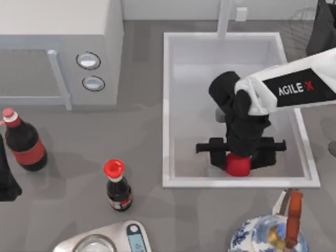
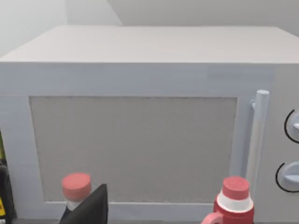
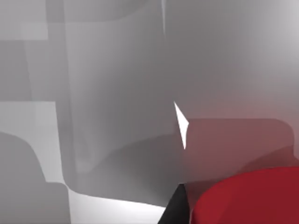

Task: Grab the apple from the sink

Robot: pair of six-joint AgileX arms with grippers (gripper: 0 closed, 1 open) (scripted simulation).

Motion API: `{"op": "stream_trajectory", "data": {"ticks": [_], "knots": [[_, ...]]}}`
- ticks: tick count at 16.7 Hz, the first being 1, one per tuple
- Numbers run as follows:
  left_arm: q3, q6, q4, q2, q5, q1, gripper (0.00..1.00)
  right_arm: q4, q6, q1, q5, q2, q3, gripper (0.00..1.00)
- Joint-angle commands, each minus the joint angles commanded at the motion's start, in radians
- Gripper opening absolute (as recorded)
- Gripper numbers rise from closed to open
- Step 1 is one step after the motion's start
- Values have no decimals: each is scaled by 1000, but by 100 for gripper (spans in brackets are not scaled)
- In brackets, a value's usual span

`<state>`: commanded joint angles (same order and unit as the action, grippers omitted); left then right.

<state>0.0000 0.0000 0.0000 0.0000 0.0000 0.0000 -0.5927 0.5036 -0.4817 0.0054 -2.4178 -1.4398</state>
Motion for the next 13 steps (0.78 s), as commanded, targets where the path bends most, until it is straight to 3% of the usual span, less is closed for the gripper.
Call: {"op": "stream_trajectory", "data": {"ticks": [8,13], "knots": [[0,0,0,0,0,0,100,-51,-12,2,23,69,-29,0],[0,0,0,0,0,0,100,-269,-11,0,23,108,-207,0]]}}
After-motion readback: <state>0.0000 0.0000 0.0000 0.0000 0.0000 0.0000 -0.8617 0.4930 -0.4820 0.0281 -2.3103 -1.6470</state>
